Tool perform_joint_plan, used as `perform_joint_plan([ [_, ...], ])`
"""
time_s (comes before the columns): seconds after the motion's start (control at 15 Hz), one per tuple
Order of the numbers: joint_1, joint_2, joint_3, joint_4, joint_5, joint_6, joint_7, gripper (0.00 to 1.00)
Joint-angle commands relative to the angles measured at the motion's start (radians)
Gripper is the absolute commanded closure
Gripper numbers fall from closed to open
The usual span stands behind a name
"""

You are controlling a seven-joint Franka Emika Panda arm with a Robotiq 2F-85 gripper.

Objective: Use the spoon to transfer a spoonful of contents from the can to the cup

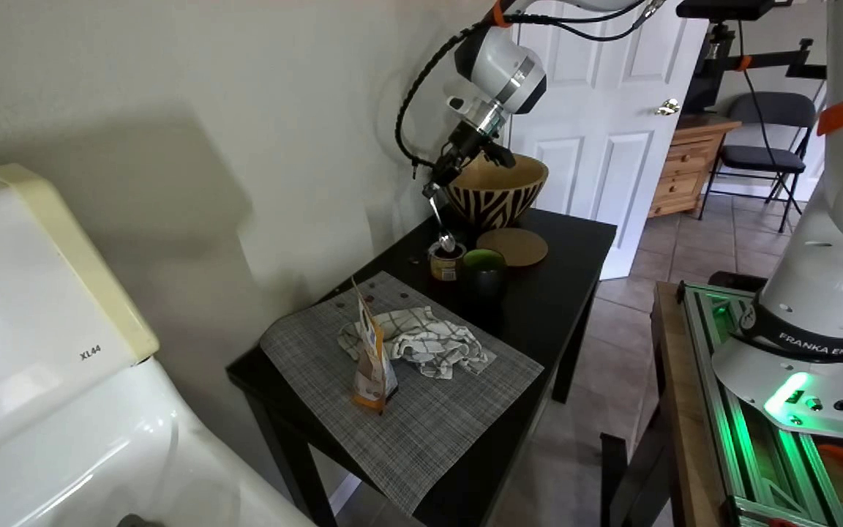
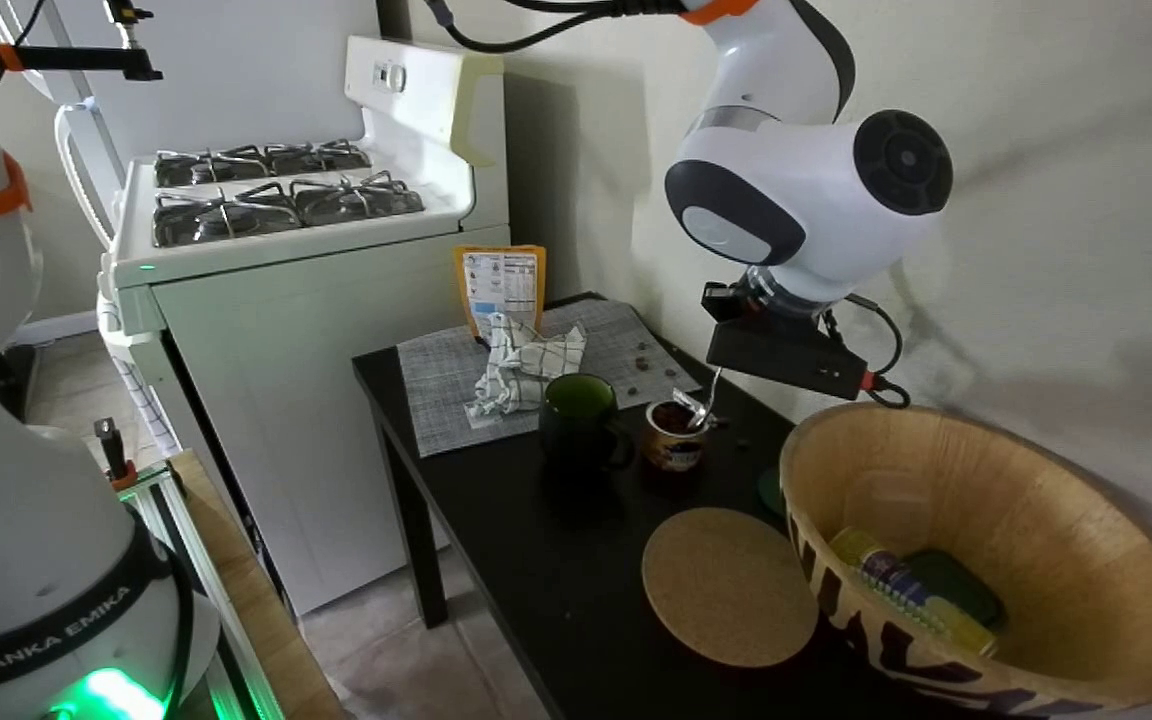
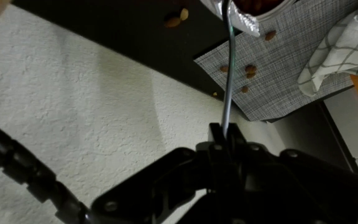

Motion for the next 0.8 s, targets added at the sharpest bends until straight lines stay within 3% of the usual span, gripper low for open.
perform_joint_plan([
  [0.0,0.011,-0.005,-0.016,-0.042,0.031,0.015,-0.045,0.98],
  [0.47,-0.010,0.042,-0.010,-0.025,0.109,-0.041,-0.114,0.98],
  [0.73,-0.029,0.057,-0.016,-0.006,0.176,-0.155,-0.111,0.98],
])
